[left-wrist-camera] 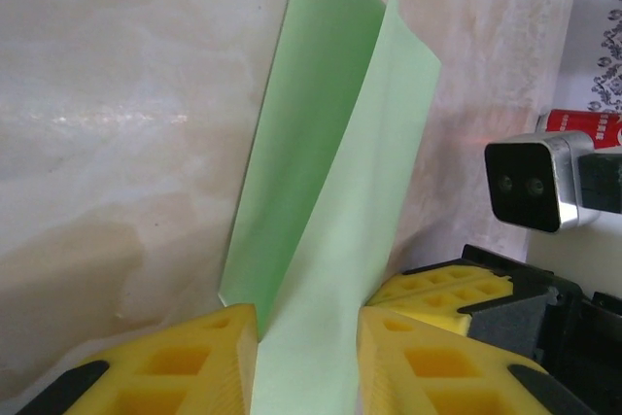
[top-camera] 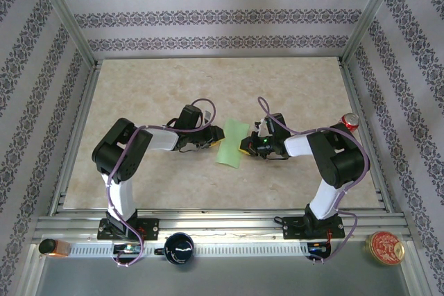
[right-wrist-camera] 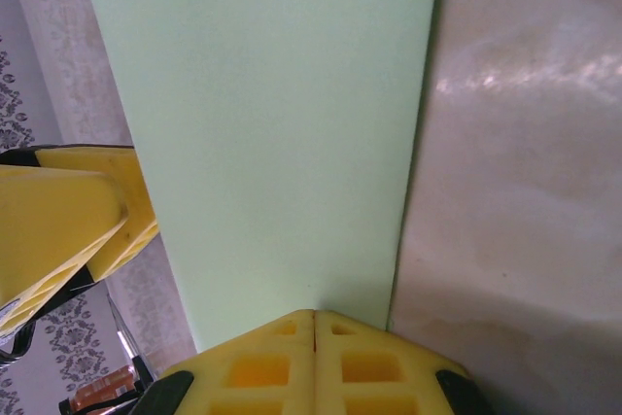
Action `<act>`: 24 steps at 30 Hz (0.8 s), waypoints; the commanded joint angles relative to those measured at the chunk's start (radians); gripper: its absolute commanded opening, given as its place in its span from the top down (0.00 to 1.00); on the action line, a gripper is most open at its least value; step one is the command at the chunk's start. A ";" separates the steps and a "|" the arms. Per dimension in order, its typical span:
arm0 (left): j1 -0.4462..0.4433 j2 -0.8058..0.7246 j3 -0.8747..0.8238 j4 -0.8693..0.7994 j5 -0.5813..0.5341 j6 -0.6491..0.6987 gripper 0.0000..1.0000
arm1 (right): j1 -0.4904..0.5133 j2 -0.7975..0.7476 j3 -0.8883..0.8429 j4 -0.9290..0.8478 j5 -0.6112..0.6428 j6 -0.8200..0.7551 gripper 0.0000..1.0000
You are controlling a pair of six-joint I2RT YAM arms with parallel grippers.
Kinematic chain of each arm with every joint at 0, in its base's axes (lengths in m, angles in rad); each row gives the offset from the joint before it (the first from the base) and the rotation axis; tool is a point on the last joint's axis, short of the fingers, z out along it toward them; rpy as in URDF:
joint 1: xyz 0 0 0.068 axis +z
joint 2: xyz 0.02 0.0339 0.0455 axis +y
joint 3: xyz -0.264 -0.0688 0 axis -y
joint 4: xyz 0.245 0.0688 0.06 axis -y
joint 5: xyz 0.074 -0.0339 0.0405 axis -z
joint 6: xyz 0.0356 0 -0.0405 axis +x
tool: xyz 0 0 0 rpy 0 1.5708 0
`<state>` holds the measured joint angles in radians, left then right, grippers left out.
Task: Fold a paper plane with a square sheet of paper (pick it up from the middle)
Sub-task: Third fold the triangle at the center of the table.
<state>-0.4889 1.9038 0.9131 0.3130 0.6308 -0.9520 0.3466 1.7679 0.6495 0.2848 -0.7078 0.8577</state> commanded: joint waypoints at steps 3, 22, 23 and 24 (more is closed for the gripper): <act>0.010 0.009 0.006 0.060 0.059 0.002 0.71 | 0.000 0.062 -0.034 -0.090 0.076 -0.032 0.97; 0.018 0.028 0.072 0.041 0.062 0.143 0.64 | -0.006 0.051 -0.036 -0.090 0.069 -0.039 0.97; 0.019 0.030 0.073 0.041 0.060 0.151 0.64 | -0.006 0.052 -0.036 -0.092 0.070 -0.041 0.97; 0.022 0.032 0.076 0.040 0.055 0.155 0.63 | -0.006 0.054 -0.036 -0.094 0.070 -0.043 0.97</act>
<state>-0.4870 1.9224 0.9630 0.3740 0.6998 -0.8616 0.3424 1.7683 0.6495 0.2821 -0.7162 0.8417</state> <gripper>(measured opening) 0.364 0.064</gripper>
